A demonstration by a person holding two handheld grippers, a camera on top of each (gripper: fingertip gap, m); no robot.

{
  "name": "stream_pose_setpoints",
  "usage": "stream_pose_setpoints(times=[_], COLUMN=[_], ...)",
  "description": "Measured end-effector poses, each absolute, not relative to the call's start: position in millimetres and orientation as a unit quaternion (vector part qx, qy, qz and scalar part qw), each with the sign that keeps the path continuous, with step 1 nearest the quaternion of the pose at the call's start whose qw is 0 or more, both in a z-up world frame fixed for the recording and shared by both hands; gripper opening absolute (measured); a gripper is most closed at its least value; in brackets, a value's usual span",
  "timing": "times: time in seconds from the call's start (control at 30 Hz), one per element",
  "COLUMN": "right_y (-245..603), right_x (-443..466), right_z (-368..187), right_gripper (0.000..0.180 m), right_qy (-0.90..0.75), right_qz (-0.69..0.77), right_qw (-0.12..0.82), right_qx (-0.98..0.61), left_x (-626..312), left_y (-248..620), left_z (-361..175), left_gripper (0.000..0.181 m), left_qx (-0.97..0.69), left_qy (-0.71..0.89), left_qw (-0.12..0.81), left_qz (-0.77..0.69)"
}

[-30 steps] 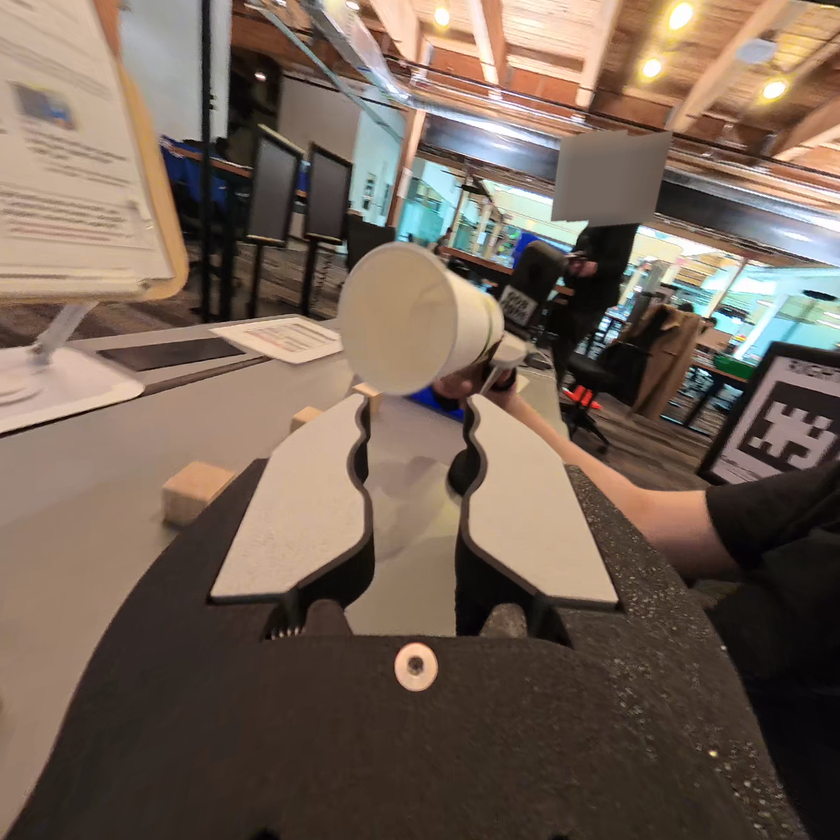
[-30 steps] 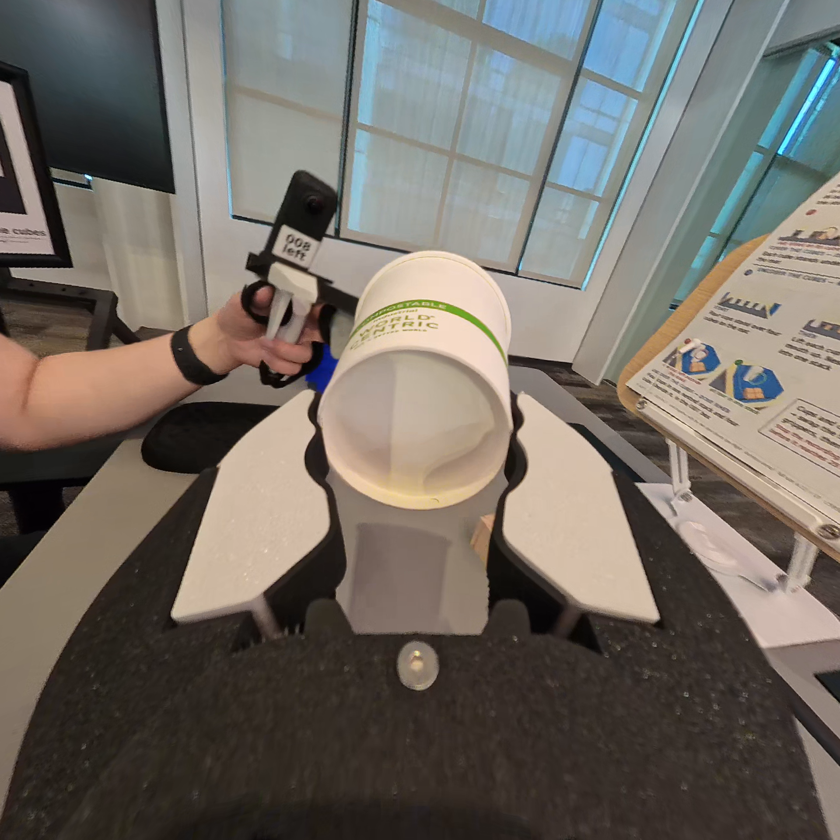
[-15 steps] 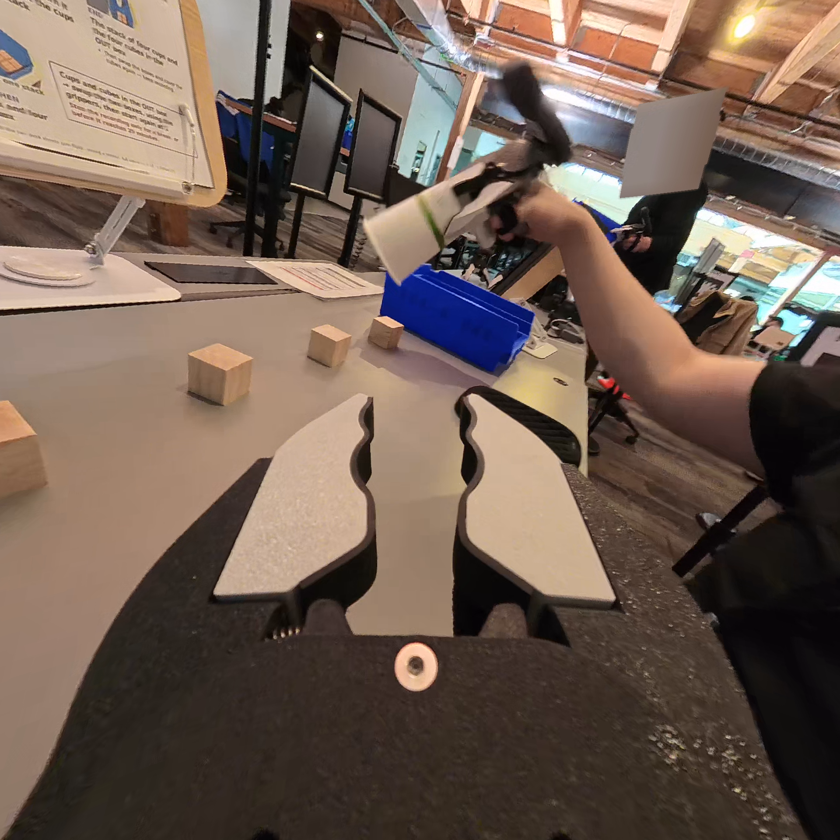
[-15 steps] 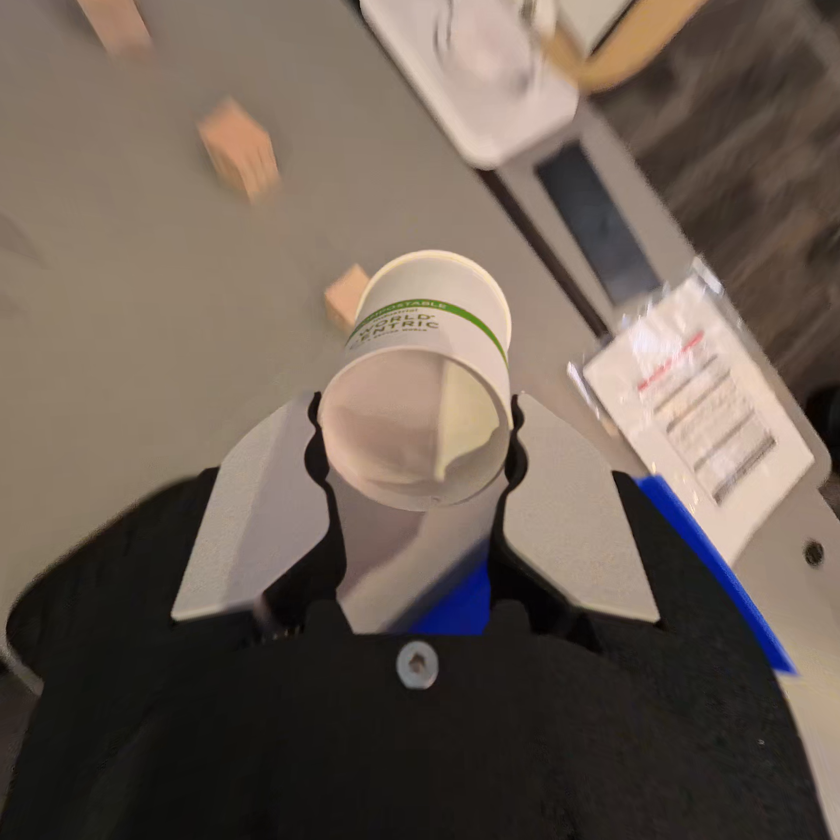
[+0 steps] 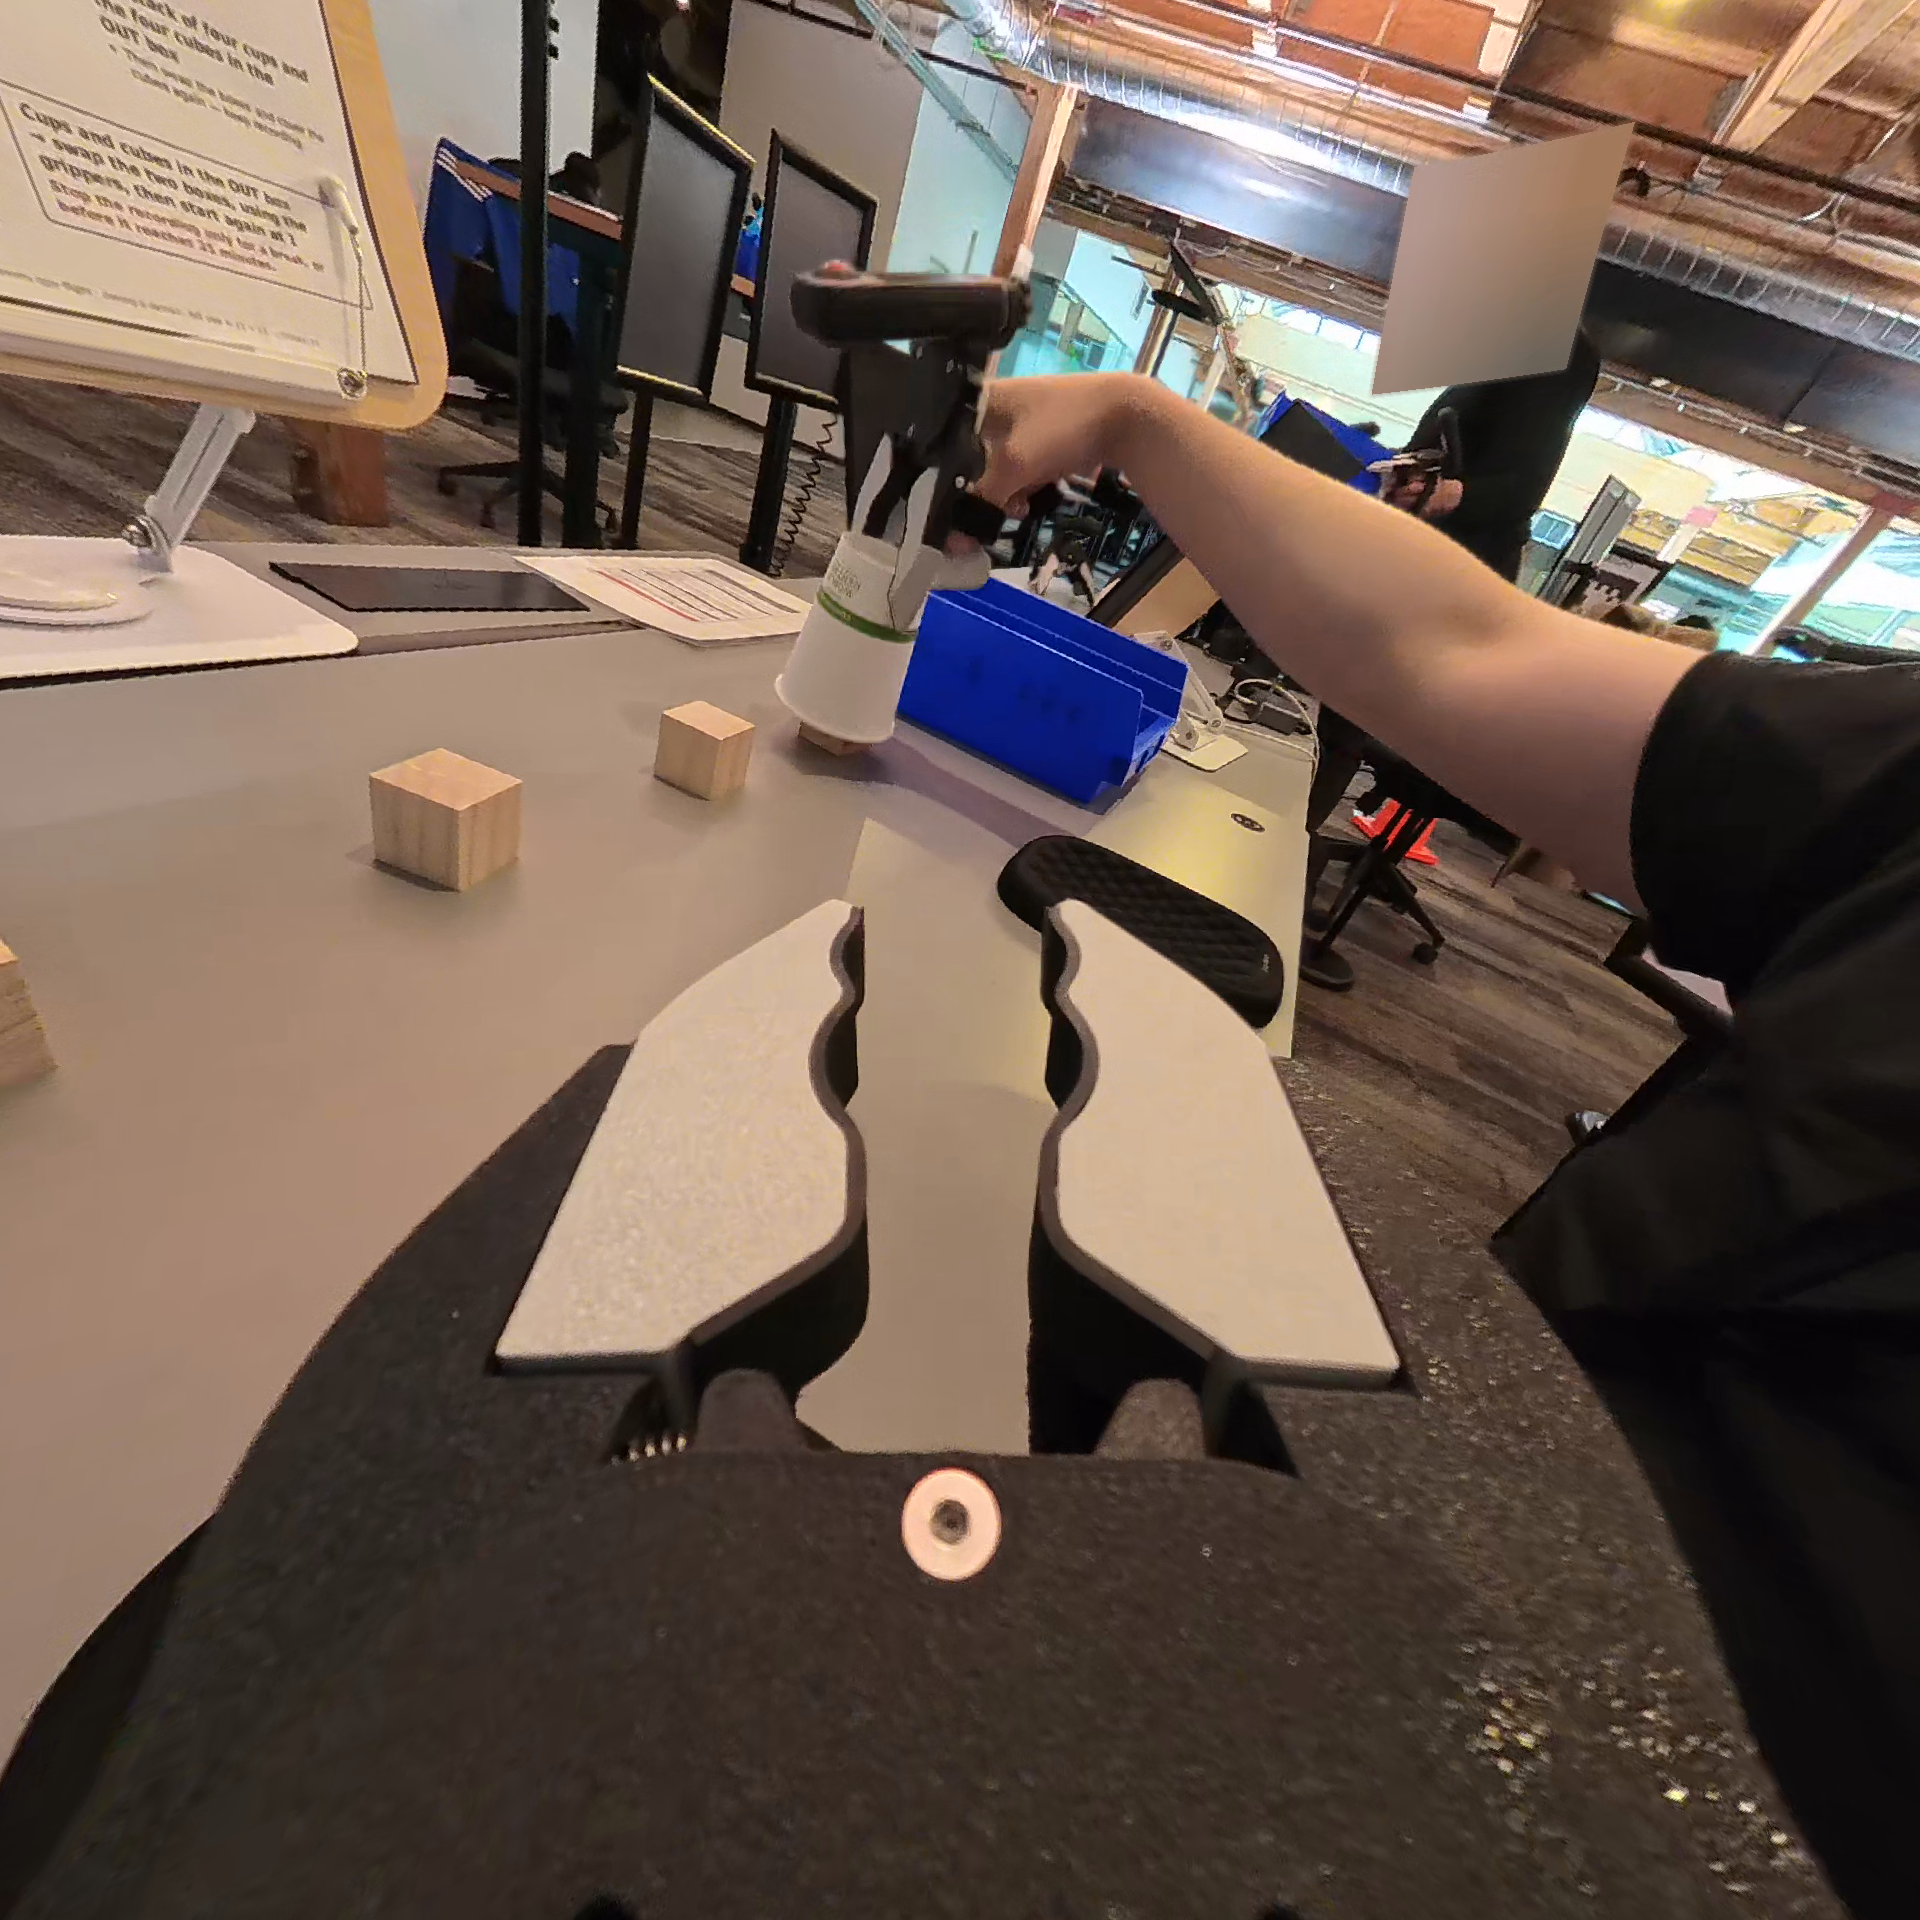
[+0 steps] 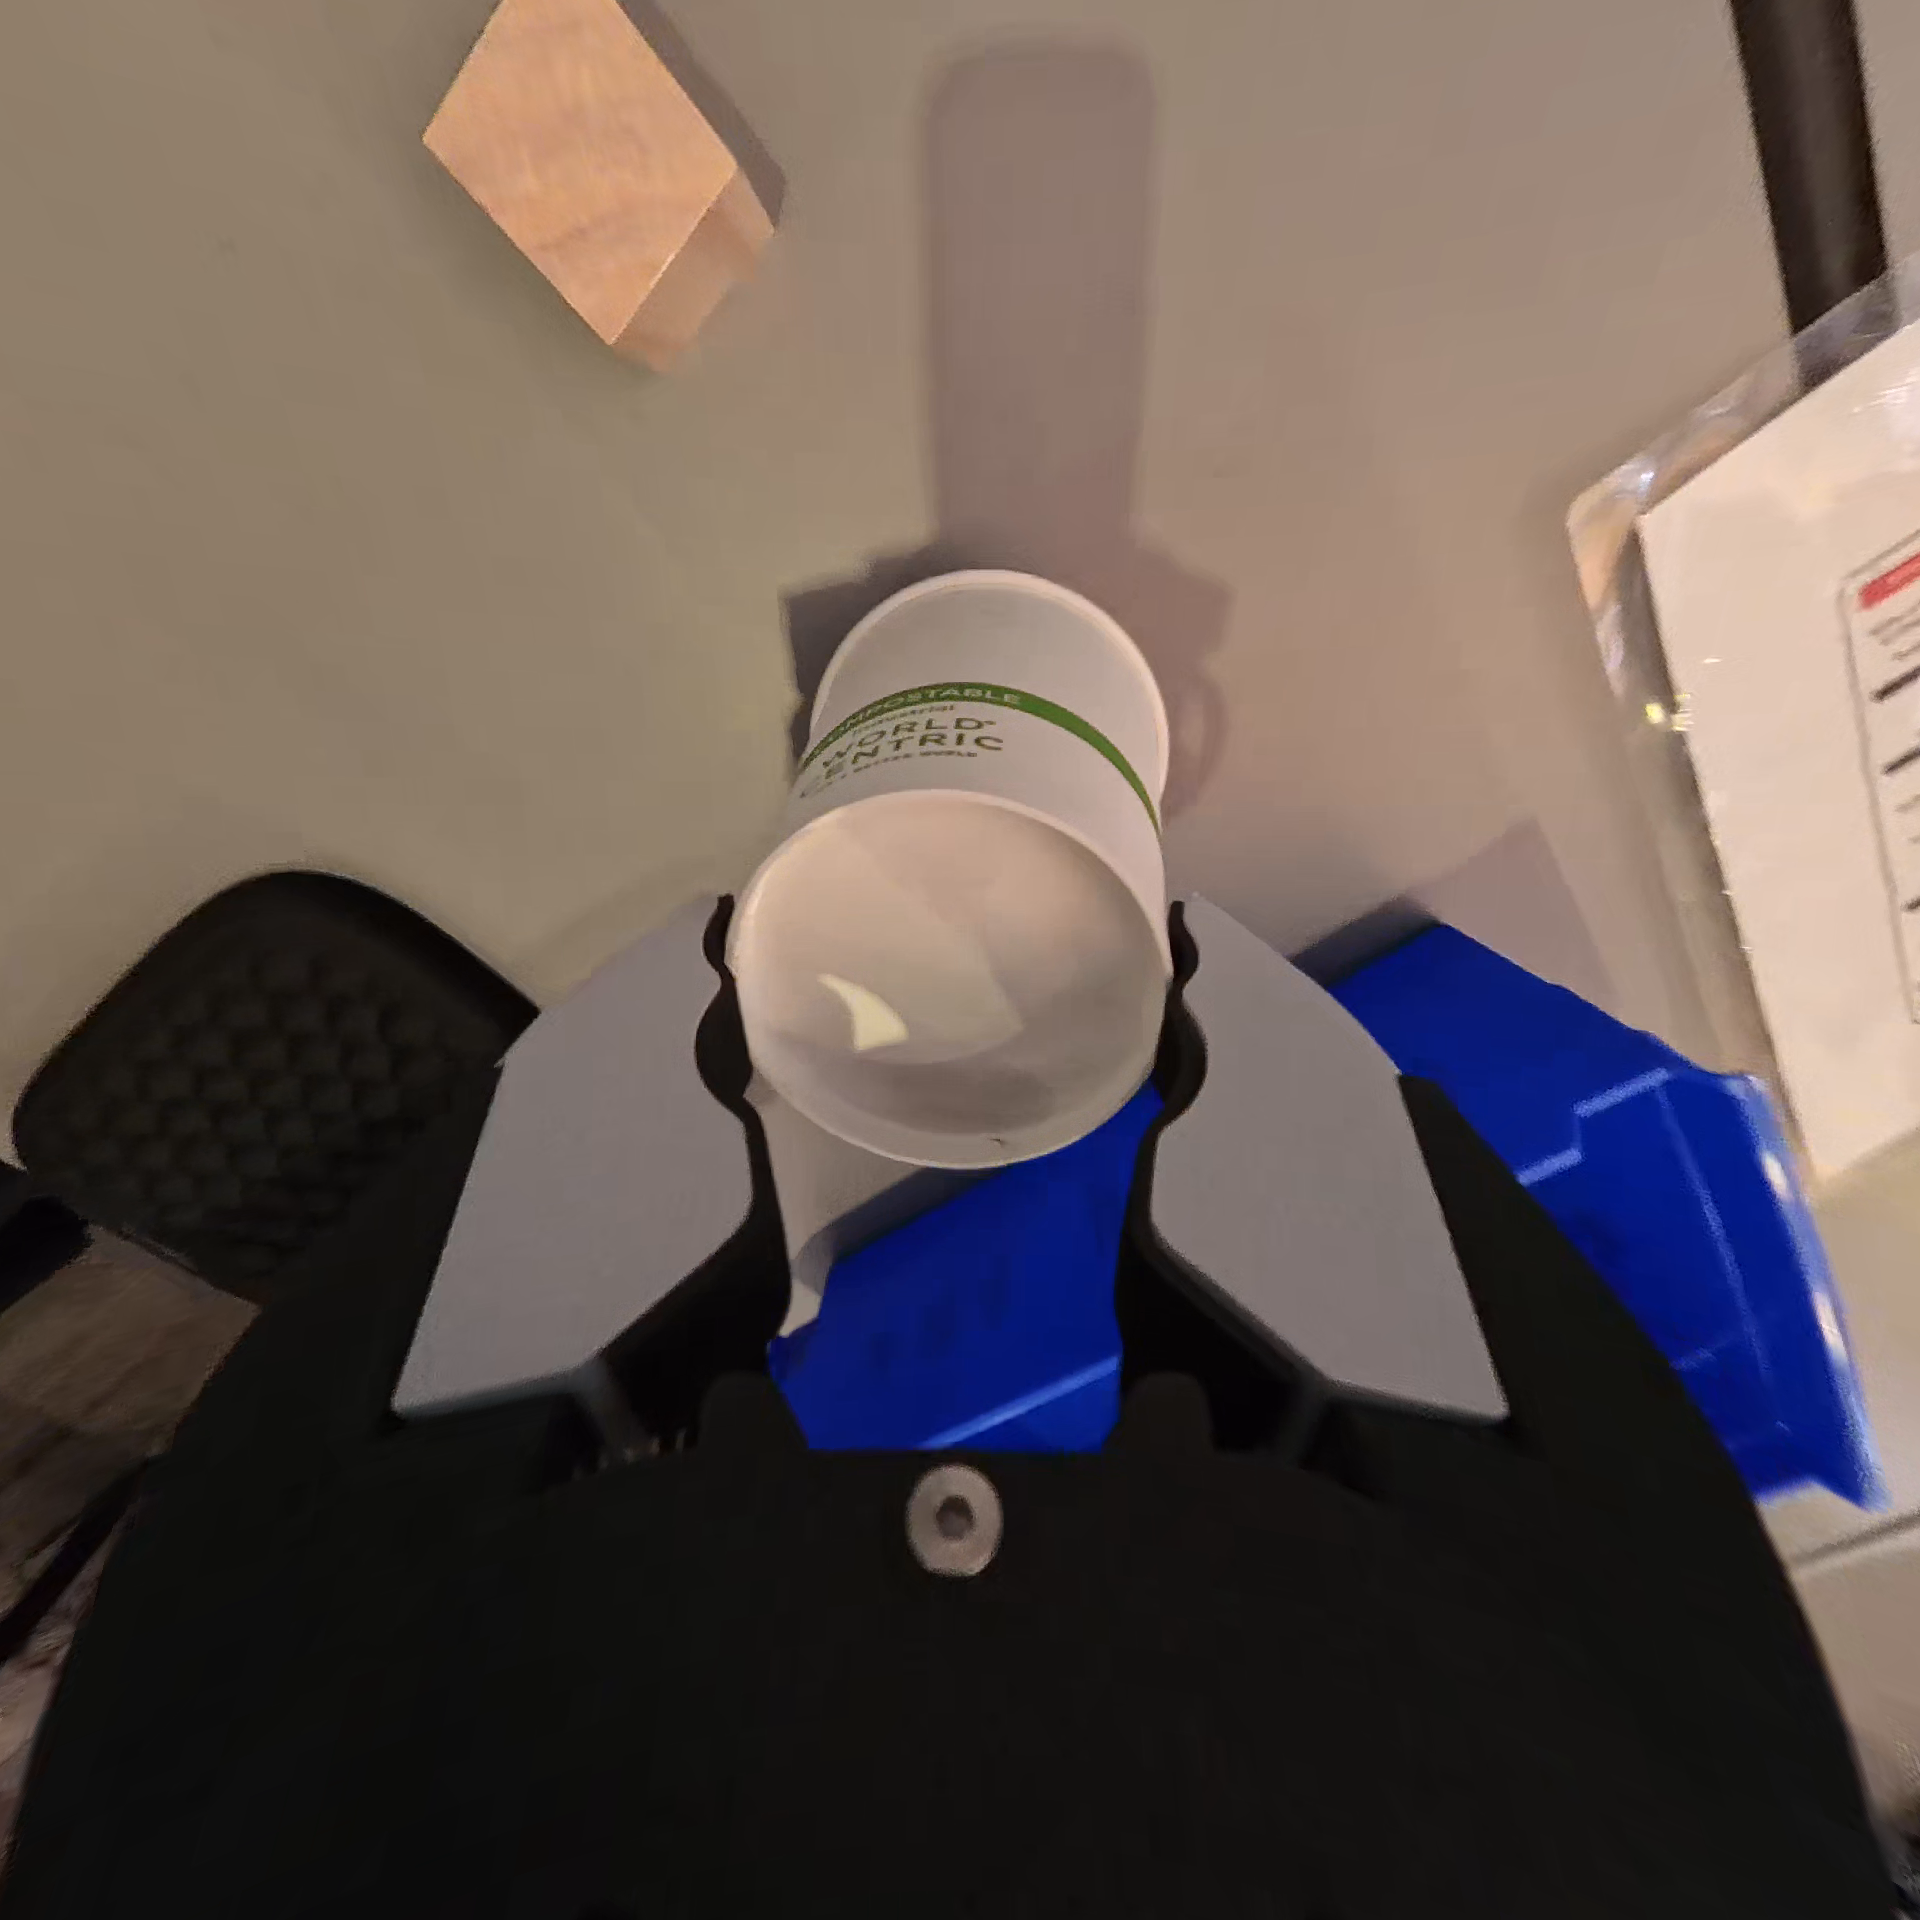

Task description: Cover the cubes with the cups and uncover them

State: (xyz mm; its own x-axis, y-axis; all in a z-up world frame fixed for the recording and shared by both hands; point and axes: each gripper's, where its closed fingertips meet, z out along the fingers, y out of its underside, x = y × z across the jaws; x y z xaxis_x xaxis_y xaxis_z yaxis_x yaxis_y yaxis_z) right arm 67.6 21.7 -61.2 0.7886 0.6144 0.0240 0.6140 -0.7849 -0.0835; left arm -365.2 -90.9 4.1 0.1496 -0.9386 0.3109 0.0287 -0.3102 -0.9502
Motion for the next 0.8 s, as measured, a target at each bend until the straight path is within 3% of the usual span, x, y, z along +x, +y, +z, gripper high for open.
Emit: stream_pose_setpoints(times=[0.5, 0.63, 0.8], right_y=[26.1, 25.4, 43.1], right_x=[75.0, 79.1, 70.9], right_z=[-85.6, -92.1, -69.3], right_gripper=[0.077, 0.085, 0.097], right_qy=[-0.310, -0.305, -0.320], right_qz=[0.022, 0.017, 0.017], right_qw=[0.028, 0.020, 0.114], right_qx=[-0.950, -0.952, -0.940], left_x=[-368.7, -371.2, -381.8], left_y=[-87.7, -85.1, -84.2], left_z=[6.9, 4.0, 6.8], left_gripper=[0.028, 0.028, 0.029], left_qx=[-0.604, -0.610, -0.614], left_qy=[0.366, 0.361, 0.357], left_qw=[0.447, 0.445, 0.451], left_qz=[-0.548, -0.548, -0.540])
